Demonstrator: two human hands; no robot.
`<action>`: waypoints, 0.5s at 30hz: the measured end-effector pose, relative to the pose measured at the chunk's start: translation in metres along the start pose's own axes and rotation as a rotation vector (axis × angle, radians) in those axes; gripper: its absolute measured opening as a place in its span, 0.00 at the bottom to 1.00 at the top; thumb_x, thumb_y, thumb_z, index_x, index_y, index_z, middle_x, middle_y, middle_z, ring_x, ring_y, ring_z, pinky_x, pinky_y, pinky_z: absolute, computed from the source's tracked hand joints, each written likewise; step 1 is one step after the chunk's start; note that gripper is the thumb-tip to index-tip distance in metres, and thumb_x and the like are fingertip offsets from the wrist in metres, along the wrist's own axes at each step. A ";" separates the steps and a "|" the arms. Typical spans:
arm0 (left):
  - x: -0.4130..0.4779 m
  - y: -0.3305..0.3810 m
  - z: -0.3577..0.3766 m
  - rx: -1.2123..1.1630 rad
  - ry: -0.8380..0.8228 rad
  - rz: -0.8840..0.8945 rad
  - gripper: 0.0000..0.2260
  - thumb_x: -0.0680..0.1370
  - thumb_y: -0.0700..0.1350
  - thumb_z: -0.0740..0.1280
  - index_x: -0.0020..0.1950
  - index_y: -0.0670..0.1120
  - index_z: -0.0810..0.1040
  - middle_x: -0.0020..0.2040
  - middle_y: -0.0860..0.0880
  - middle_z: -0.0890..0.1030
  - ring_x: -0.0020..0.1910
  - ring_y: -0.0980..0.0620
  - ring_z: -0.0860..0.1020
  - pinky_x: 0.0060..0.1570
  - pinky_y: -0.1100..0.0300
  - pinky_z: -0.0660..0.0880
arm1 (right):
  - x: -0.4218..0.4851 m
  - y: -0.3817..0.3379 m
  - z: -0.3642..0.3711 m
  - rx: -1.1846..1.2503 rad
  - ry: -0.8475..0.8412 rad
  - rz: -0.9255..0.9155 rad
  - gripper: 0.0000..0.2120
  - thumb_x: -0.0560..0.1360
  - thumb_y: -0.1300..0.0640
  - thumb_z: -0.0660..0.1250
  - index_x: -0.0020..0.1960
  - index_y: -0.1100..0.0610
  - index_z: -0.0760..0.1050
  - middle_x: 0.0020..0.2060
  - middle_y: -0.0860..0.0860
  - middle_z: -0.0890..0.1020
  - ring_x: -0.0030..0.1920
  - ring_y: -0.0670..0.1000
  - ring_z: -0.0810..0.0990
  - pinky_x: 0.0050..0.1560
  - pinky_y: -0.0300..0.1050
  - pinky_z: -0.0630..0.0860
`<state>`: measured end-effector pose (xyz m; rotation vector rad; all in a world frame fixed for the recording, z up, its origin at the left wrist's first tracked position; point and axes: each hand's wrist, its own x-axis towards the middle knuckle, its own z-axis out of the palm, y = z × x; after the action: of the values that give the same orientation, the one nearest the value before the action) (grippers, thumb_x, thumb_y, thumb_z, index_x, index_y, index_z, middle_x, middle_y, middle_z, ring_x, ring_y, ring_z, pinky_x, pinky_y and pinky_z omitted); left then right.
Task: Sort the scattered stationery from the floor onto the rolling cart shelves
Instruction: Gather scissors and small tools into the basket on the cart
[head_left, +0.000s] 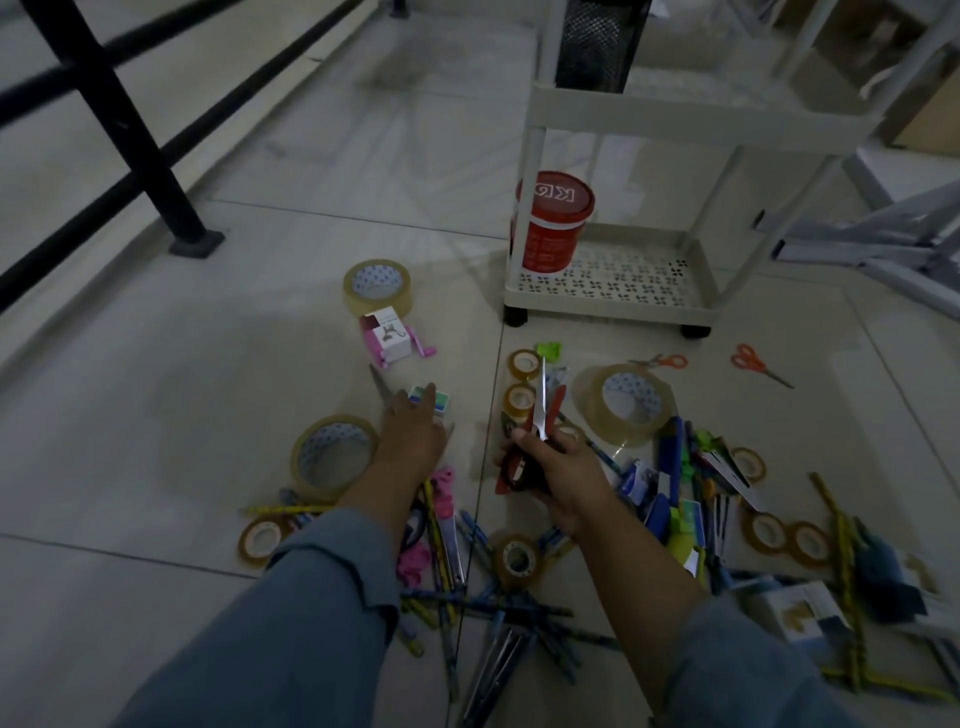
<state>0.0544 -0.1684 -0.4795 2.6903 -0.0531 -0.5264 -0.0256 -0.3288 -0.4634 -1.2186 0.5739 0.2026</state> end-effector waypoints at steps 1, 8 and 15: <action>0.000 -0.001 0.006 0.046 -0.012 0.013 0.24 0.81 0.48 0.57 0.75 0.41 0.58 0.73 0.37 0.60 0.69 0.37 0.64 0.68 0.49 0.64 | 0.000 0.002 -0.002 0.002 -0.001 -0.001 0.04 0.75 0.60 0.67 0.48 0.60 0.77 0.40 0.56 0.83 0.42 0.55 0.83 0.39 0.49 0.80; -0.009 0.002 0.023 -0.071 0.117 -0.096 0.12 0.80 0.43 0.60 0.60 0.38 0.74 0.63 0.39 0.70 0.58 0.40 0.72 0.59 0.50 0.71 | -0.008 0.009 -0.013 0.028 0.006 0.033 0.07 0.75 0.61 0.66 0.52 0.61 0.76 0.40 0.57 0.82 0.36 0.50 0.83 0.32 0.41 0.80; -0.005 0.000 0.009 -0.442 0.029 -0.296 0.34 0.69 0.40 0.74 0.69 0.39 0.60 0.61 0.37 0.73 0.59 0.38 0.74 0.57 0.47 0.75 | -0.013 0.009 -0.010 -0.082 0.031 0.000 0.09 0.74 0.60 0.68 0.54 0.60 0.78 0.43 0.58 0.82 0.40 0.53 0.83 0.39 0.46 0.81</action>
<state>0.0461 -0.1716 -0.4851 2.2787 0.4260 -0.5143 -0.0432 -0.3326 -0.4663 -1.3028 0.5973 0.2092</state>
